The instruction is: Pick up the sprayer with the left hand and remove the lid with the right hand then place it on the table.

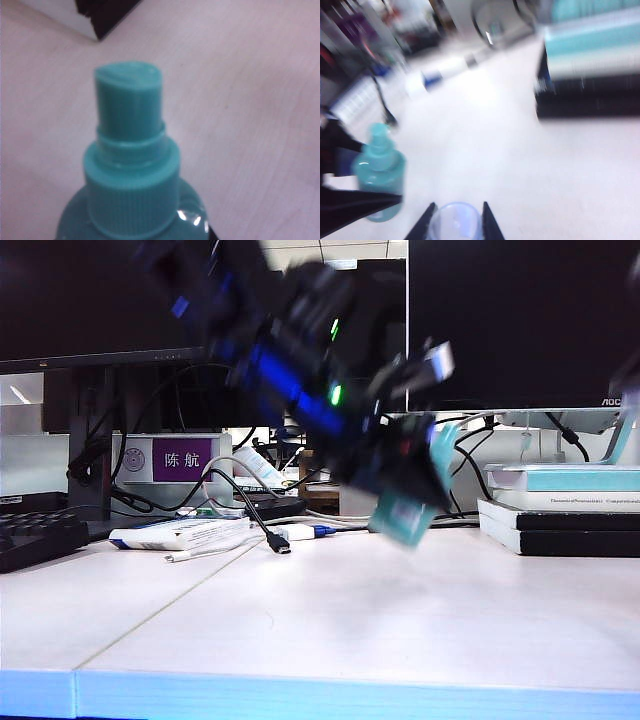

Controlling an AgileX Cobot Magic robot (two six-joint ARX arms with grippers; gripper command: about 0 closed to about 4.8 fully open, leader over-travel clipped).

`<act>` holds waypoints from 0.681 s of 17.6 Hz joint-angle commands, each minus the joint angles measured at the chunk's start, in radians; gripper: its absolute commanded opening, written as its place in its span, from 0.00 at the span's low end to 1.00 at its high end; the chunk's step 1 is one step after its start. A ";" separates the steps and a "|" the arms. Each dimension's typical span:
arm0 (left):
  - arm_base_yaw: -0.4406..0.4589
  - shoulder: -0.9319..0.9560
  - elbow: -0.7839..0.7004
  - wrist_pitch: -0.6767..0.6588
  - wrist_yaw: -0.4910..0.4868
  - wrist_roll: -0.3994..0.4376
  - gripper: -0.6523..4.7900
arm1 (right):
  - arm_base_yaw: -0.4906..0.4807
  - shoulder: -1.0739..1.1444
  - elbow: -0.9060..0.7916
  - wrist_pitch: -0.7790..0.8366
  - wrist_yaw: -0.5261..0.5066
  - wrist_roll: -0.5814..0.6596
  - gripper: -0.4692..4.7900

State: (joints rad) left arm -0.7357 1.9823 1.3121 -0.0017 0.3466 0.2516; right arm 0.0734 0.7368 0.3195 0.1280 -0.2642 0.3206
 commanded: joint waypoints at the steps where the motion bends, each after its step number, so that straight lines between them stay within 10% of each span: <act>1: -0.002 -0.032 -0.143 0.308 0.018 -0.054 0.11 | 0.002 0.137 0.002 0.089 0.000 -0.011 0.08; 7: -0.002 -0.164 -0.487 0.988 -0.133 -0.180 0.11 | 0.002 0.494 0.002 0.397 0.025 -0.060 0.08; 12: 0.061 -0.095 -0.526 1.030 -0.140 -0.294 0.11 | 0.003 0.746 0.002 0.614 0.018 -0.061 0.08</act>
State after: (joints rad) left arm -0.6827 1.8881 0.7837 0.9813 0.1947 0.0002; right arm 0.0757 1.4612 0.3199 0.6785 -0.2382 0.2638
